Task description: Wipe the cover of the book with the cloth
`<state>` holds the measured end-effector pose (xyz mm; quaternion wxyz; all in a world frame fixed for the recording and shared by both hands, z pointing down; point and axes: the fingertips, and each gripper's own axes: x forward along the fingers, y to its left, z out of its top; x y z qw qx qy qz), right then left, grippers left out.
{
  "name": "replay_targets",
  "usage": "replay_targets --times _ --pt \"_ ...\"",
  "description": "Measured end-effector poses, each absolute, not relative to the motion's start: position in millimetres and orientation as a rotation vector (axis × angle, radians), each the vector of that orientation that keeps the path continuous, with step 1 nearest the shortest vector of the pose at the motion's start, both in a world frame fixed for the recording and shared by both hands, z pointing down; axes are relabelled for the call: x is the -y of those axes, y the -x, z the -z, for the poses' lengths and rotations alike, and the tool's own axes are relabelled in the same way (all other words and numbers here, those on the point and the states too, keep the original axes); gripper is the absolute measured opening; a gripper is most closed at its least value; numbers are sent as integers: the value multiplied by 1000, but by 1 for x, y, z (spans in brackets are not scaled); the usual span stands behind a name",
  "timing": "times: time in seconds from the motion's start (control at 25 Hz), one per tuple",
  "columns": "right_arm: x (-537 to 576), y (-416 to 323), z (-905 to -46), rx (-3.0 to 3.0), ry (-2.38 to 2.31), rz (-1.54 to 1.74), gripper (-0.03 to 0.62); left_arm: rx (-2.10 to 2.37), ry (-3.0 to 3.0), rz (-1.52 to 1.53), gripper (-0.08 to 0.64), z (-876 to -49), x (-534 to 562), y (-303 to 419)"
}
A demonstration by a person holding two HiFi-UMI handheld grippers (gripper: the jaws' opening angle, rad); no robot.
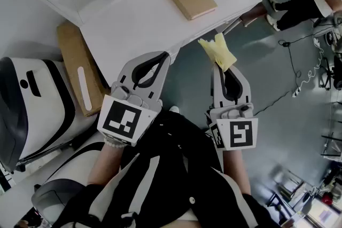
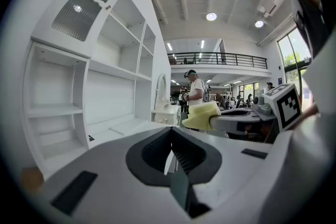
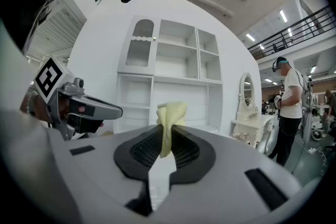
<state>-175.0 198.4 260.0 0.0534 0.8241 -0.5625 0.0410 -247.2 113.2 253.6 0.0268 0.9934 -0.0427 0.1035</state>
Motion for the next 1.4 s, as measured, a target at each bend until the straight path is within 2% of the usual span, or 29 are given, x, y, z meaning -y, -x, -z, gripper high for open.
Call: replay_targets --times 0.8,1.4 --pt "-215 168 -257 1742 -2509 -115 38 155 -3086 -312 0 -248 -125 239" --pt "-271 150 -252 1717 -2530 -73 38 89 -3128 -255 0 -240 -180 208"
